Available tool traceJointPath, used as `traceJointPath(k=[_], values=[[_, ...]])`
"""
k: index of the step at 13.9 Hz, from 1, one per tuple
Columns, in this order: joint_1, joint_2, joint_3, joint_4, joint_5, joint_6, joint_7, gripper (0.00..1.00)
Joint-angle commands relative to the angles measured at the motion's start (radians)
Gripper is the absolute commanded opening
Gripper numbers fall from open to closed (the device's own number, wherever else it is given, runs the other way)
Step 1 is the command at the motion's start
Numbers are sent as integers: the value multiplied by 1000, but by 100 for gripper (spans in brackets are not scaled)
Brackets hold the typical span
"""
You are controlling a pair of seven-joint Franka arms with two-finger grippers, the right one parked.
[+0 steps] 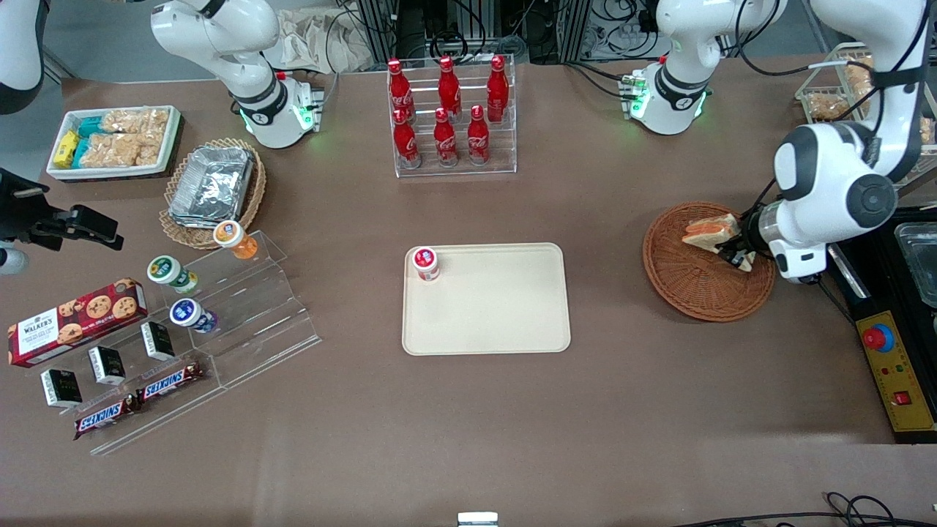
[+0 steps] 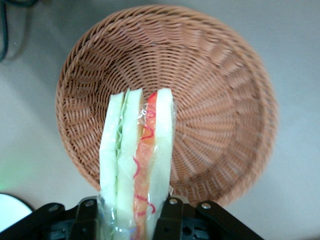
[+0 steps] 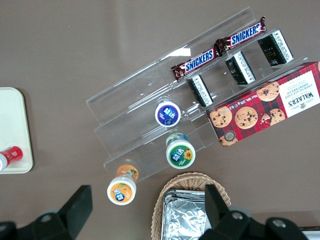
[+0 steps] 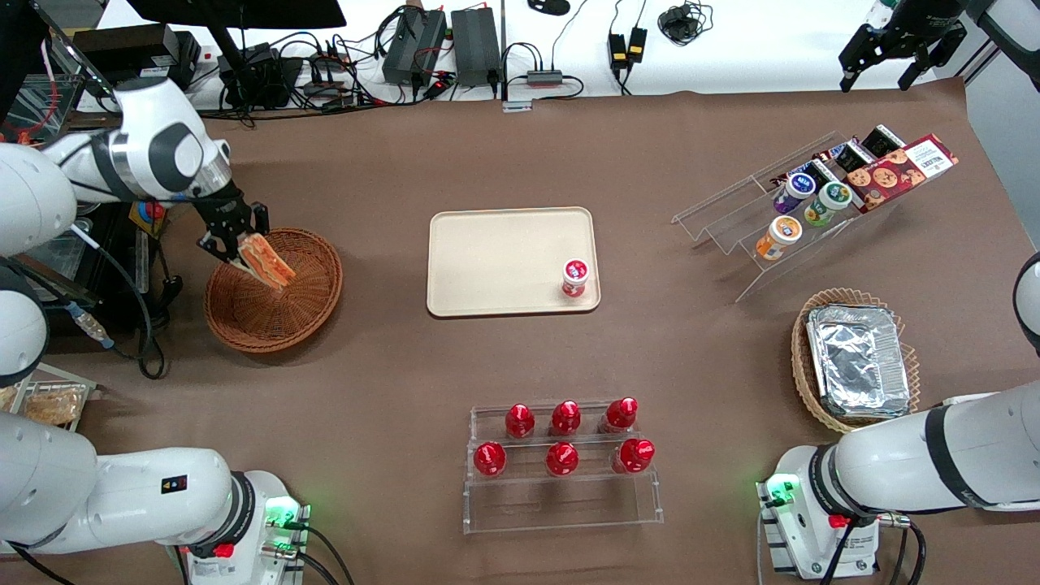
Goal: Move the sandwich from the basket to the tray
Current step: 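Carry the sandwich with the left gripper over to the beige tray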
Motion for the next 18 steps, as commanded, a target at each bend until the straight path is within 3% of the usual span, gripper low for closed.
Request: traceJointPath(k=[1,6,11,18], values=[[-2,3,-72,145,10,-137,42,32],[-3,34,-233,300,3,-168,62,32],[-10,178,-420,423,29,-153,65,31],[-190,390,-439,450,209,-8,65,29]])
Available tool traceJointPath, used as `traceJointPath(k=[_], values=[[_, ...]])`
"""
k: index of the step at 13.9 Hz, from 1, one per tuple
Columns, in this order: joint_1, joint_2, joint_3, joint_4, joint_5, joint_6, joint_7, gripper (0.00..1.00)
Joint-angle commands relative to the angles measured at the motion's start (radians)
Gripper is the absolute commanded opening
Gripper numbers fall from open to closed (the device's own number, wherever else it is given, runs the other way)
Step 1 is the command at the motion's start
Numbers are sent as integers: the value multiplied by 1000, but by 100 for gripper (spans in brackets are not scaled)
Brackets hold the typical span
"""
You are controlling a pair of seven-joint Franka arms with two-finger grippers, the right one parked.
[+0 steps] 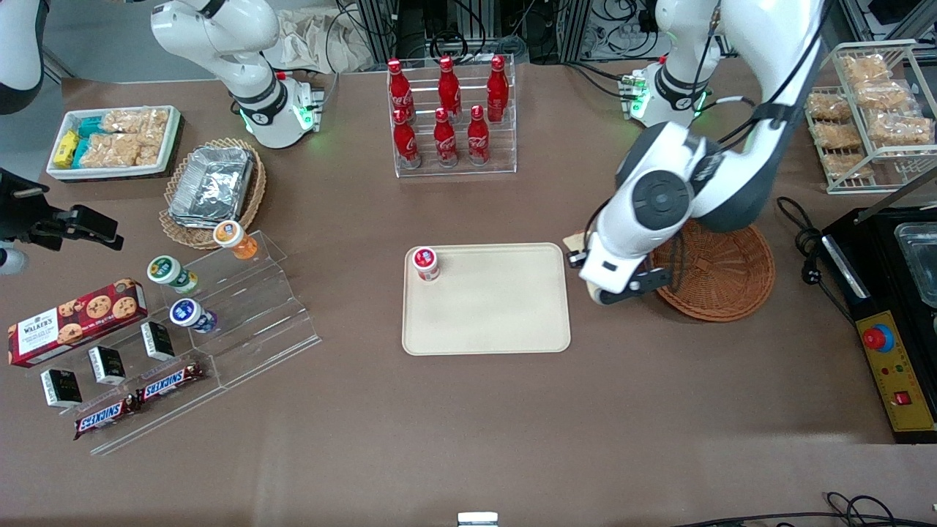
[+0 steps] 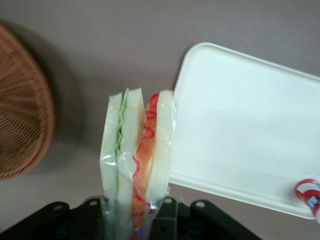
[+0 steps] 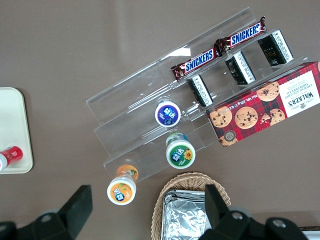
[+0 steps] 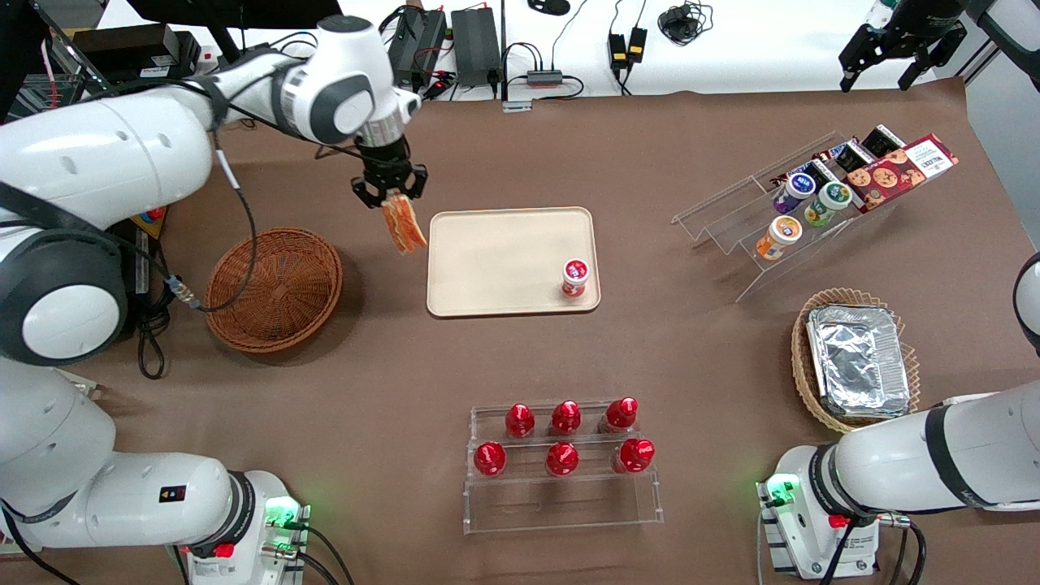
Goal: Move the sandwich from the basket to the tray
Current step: 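Carry the sandwich with the left gripper over to the beige tray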
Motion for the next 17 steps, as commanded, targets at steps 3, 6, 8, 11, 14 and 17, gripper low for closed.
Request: traceJointPath(k=[3,6,8,11,14,17], values=[[-84,130,0,-13,142,138,11,28],[-86,185,0,-49,209,227,13,28],[-86,211,0,-52,225,240,34,29],[-86,240,0,-49,232,263,68,29],[-86,265,0,-41,243,283,70,29],[-86,292,0,-41,297,294,76,33]])
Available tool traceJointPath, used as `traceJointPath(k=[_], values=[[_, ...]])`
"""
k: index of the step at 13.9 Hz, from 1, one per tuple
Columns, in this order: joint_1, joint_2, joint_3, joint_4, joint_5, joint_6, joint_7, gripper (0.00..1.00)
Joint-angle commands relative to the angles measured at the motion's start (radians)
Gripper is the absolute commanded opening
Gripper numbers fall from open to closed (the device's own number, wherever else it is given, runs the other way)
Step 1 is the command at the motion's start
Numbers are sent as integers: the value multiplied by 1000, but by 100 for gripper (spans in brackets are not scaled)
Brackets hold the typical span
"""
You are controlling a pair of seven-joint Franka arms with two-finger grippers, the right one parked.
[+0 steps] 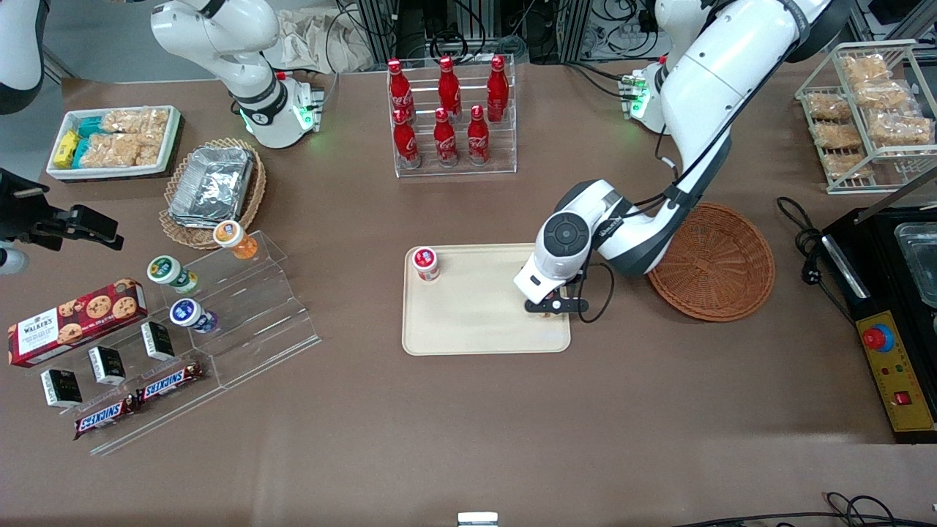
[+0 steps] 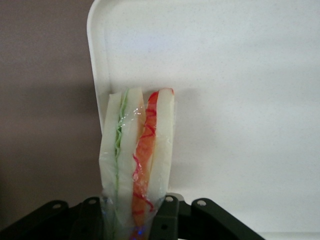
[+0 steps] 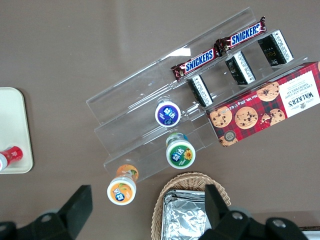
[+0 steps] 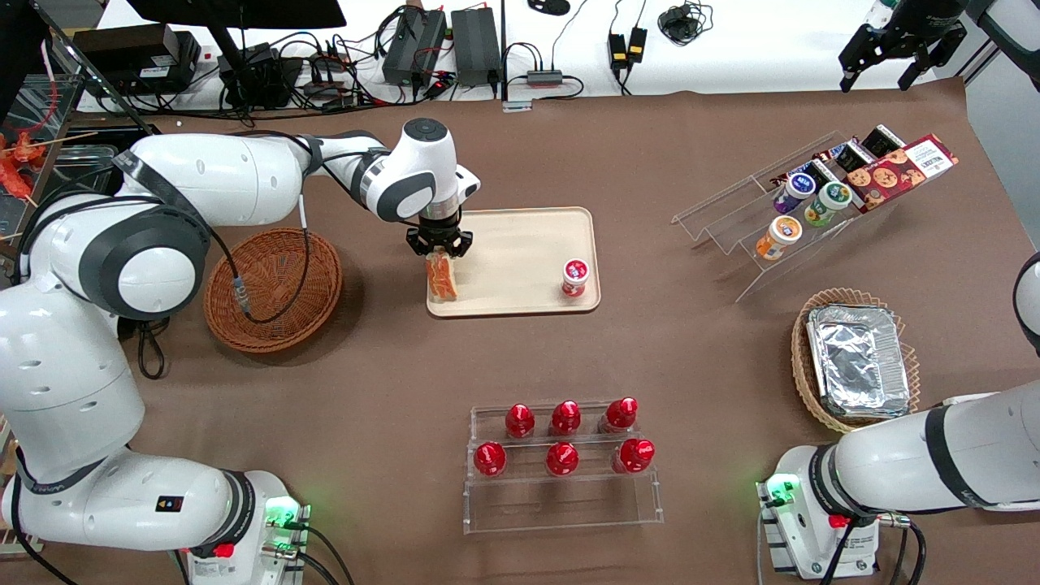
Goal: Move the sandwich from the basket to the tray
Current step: 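Lower the sandwich onto the tray and open the left gripper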
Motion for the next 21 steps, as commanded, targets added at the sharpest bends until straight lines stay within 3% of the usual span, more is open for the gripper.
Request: traceJointPath(k=[1,2,3,4,9,13,21], values=[[0,34,-1,15,47,21,6,39],[0,42,-1,17,53,25,5,48],[0,43,-1,23,53,25,5,83],[0,45,-1,27,53,24,5,100],[-1,19,-4,72,42,-39,-11,100],[11,-26,-48,205,33,-235,0,100],[17,-145,-10,408,-71,-467,99,100]])
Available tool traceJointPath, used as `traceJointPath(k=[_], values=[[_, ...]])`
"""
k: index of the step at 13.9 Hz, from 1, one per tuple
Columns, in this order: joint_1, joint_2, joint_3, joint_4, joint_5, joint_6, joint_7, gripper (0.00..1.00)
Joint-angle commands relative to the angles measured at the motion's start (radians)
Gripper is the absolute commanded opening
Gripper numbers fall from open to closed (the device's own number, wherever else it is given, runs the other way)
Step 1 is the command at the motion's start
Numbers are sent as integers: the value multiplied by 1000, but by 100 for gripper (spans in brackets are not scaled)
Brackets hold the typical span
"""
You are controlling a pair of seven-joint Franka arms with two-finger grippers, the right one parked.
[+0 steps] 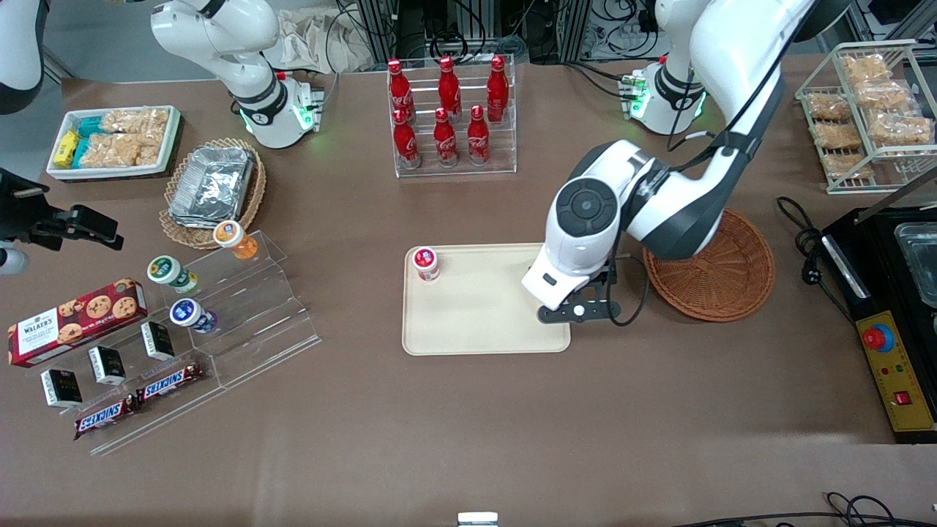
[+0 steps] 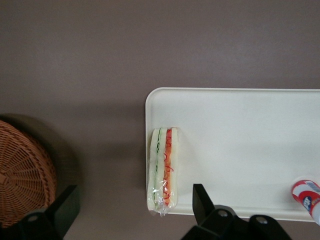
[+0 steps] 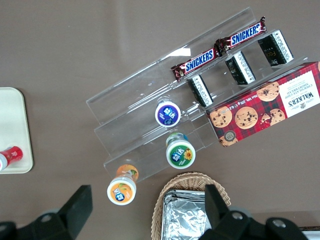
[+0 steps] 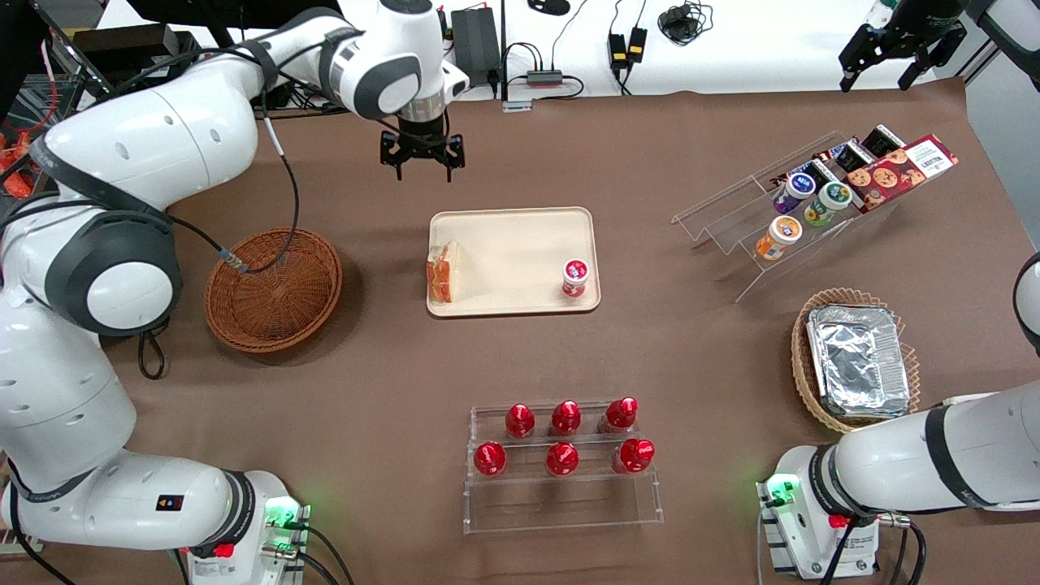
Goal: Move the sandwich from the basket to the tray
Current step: 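Lower the sandwich onto the tray and open the left gripper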
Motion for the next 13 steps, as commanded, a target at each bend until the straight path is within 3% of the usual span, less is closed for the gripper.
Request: traceJointPath(k=[1,10,13], values=[[3,-49,65,35,-42,-50,71,100],[0,-186,395,24,-221,-112,506,100],[0,-232,496,-14,-241,-109,635,100]])
